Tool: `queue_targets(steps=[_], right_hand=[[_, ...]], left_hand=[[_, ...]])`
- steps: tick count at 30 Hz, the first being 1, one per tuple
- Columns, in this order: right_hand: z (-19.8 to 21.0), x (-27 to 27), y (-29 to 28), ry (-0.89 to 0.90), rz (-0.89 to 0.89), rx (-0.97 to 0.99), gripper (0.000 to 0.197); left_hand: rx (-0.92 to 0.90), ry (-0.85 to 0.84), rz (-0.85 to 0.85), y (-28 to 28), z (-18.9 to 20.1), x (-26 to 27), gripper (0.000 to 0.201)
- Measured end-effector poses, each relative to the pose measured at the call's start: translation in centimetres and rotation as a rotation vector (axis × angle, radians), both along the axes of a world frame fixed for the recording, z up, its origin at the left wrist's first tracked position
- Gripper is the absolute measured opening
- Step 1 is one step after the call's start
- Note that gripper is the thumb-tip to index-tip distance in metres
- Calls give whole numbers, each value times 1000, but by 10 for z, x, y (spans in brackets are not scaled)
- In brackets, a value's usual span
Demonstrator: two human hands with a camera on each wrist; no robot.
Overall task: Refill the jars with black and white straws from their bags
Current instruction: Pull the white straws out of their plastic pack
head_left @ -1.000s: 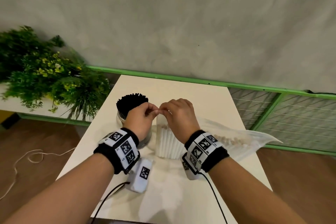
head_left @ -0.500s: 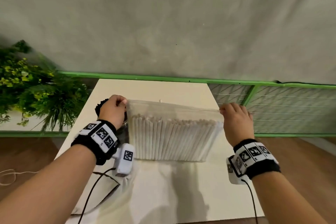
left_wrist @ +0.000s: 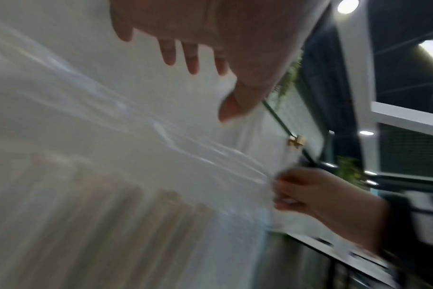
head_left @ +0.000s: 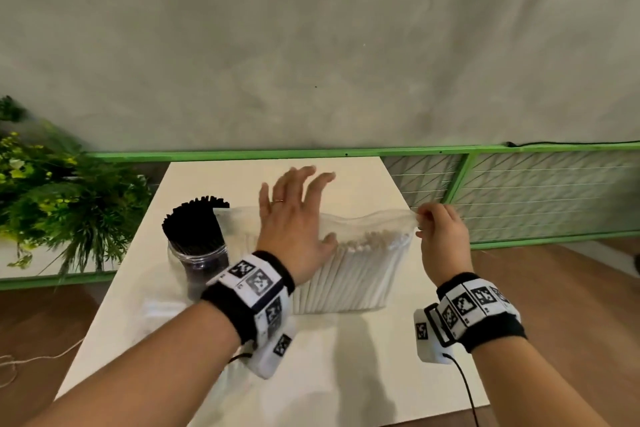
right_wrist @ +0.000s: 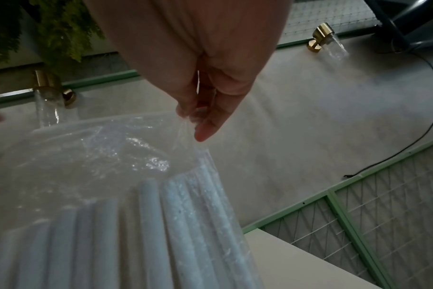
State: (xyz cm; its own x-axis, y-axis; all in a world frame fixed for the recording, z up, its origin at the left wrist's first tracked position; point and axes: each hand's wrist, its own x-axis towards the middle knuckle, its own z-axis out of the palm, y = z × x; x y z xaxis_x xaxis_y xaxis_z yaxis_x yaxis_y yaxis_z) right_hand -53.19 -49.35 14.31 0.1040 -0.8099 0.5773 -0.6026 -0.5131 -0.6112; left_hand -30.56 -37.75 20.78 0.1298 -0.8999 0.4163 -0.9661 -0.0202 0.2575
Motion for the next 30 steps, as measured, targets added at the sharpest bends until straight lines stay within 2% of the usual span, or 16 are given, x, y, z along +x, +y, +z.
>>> queue_targets(steps=[2, 4, 8, 10, 13, 17, 18, 20, 22, 24, 27, 30], right_hand=[[3, 3, 2, -13, 2, -10, 19], [9, 4, 5, -34, 18, -22, 20], [21, 6, 12, -38, 64, -72, 14], [22, 2, 17, -60, 45, -71, 11], [6, -15, 28, -218, -71, 96, 37], [-30, -26, 47, -499, -254, 382, 80], [-35, -22, 50, -575, -210, 466, 93], [-36, -10, 52, -785, 23, 652, 114], [-25, -1, 47, -909, 271, 786, 113], [-10, 5, 39, -852, 407, 791, 98], [9, 11, 35, -772, 443, 662, 88], [24, 15, 33, -763, 447, 571, 81]], left_hand=[[270, -182, -105, -24, -10, -25, 104], [451, -299, -133, -45, -19, -28, 102], [537, -322, -194, -62, -29, -12, 32], [528, -273, -228, -62, -27, -4, 22], [467, -98, -213, -58, -14, 8, 22], [295, 296, -133, -41, 8, 27, 26], [257, 406, -133, -37, 10, 31, 25], [209, 630, -147, -31, 8, 36, 23], [192, 835, -149, -26, 0, 41, 24], [189, 958, -152, -22, -10, 46, 30], [173, 1076, -194, -13, -15, 52, 71], [144, 1198, -234, -6, -10, 56, 72]])
